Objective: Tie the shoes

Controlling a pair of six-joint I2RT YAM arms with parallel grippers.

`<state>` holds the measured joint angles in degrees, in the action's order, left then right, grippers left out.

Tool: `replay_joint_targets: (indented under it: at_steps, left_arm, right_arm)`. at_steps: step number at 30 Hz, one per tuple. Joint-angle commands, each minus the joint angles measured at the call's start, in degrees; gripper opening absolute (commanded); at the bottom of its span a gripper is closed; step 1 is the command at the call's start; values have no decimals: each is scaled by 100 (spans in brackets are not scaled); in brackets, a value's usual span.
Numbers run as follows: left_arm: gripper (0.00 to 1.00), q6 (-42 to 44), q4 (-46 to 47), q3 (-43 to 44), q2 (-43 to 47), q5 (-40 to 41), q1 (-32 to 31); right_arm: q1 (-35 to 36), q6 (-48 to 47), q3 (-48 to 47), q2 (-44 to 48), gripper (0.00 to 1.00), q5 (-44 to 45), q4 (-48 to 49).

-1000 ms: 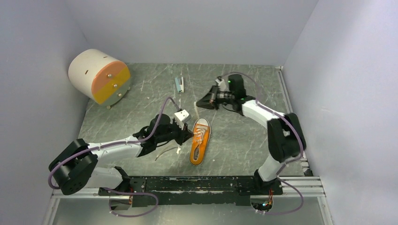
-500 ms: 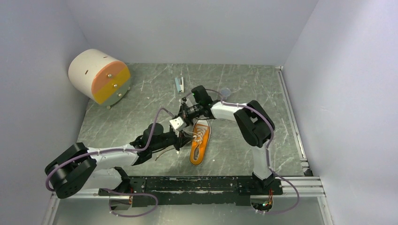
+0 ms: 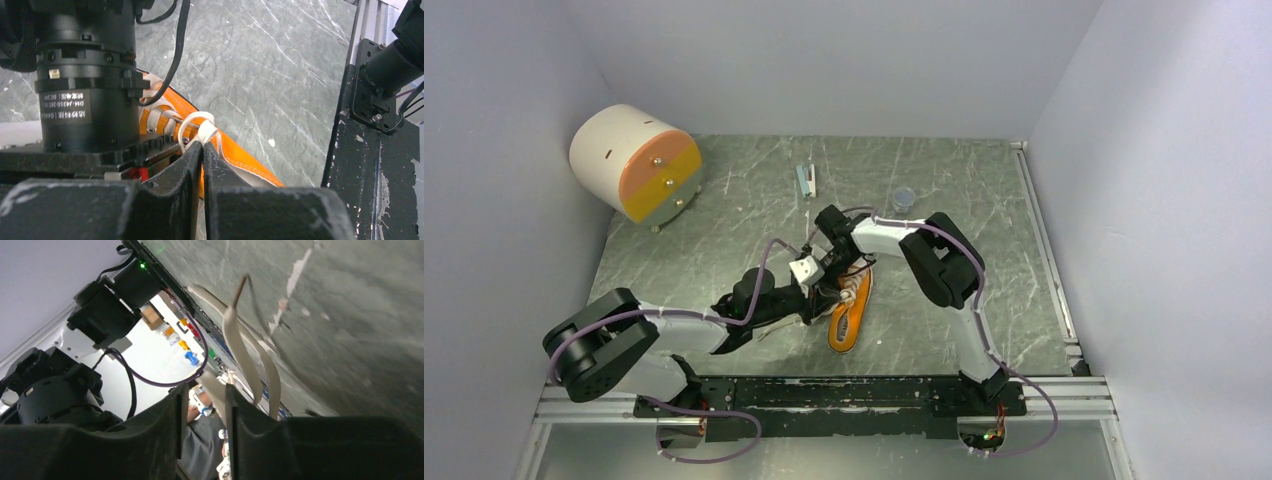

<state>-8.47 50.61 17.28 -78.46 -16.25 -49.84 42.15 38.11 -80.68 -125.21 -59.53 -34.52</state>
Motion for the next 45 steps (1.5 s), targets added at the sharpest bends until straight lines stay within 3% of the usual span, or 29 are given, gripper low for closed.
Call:
replay_joint_targets:
  at_steps: [1,8,13,16,23,28,32,39,45]
  left_arm:
    - [11,-72,610,-63,-63,-140,-7]
    - [11,-191,311,12,-46,-222,-7]
    - [11,-298,27,99,22,-139,2]
    - [11,-402,-377,263,1,-50,56]
    - [11,-961,-785,712,-493,-806,491]
    - [11,-1155,-1196,859,-502,-1201,876]
    - [11,-1295,-1691,1133,-662,-1496,1076]
    - [11,-1594,-2034,1508,-1394,-2331,1252]
    - [10,-1767,-1870,1448,-1472,-2285,1306]
  right_arm:
    - [-211,-145,-160,321,42,226,-355]
    - [-499,-1052,-999,348,58,859,-1612]
    - [-943,-1177,-1004,826,61,932,-1648]
    - [-1434,-1370,-827,1614,61,1919,-1374]
    - [-1498,-1175,1614,4070,63,3537,324]
    - [-229,-743,2953,5748,64,4499,1536]
    - [938,-77,3744,6183,63,5262,2418]
    - [2819,-976,3165,4882,63,7103,2583]
    - [3178,-507,2514,3481,62,8055,2062]
